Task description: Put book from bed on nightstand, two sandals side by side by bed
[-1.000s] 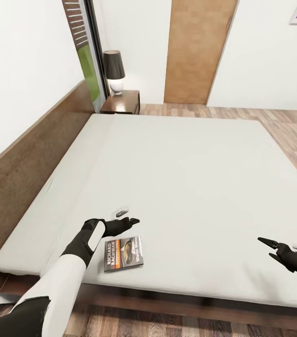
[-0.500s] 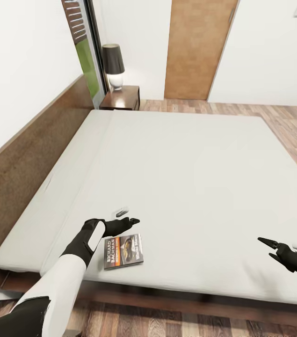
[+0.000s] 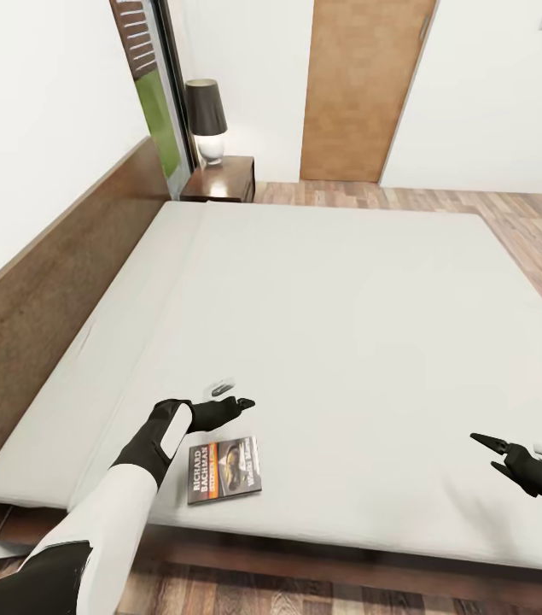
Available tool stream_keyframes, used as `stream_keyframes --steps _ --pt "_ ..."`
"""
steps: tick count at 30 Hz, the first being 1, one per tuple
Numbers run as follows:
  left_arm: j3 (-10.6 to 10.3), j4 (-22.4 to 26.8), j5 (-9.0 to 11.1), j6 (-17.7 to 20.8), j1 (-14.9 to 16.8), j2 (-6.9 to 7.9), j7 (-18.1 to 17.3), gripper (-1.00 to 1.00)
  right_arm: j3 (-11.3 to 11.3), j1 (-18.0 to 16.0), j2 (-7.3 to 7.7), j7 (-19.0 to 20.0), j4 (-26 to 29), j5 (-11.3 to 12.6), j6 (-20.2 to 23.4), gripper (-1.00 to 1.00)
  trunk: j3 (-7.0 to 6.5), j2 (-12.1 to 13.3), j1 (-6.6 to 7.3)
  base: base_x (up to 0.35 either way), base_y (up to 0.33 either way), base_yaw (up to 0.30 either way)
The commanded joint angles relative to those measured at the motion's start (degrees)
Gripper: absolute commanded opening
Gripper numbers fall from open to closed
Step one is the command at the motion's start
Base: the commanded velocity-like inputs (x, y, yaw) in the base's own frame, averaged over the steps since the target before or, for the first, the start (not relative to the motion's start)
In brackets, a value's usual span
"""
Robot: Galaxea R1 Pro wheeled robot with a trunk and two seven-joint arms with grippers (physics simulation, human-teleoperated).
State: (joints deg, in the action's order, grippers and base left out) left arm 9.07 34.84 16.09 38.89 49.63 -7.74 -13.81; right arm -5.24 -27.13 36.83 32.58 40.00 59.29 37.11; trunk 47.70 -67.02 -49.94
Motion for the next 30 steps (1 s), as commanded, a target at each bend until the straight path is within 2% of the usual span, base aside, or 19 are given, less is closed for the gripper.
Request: stream_keyframes --steps 1,12,30 --pt "0.42 0.05 -0.01 0.46 0.03 -0.08 -0.17 1.0 -0.1 -0.03 0.0 0.03 -0.01 0.21 0.42 1.0 0.04 -0.03 -0.01 0.023 0.0 0.0" --pt "0.42 0.05 -0.01 0.39 0.03 -0.08 -0.17 1.0 -0.07 -0.03 0.0 0.05 -0.01 0.21 0.42 1.0 0.04 -0.03 -0.01 0.077 0.0 0.0" --pt "0.42 0.05 0.0 0.39 0.03 -0.08 -0.17 1.0 -0.11 -0.03 0.0 0.08 -0.01 0.21 0.42 1.0 0.22 -0.43 -0.23 0.003 0.0 0.0"
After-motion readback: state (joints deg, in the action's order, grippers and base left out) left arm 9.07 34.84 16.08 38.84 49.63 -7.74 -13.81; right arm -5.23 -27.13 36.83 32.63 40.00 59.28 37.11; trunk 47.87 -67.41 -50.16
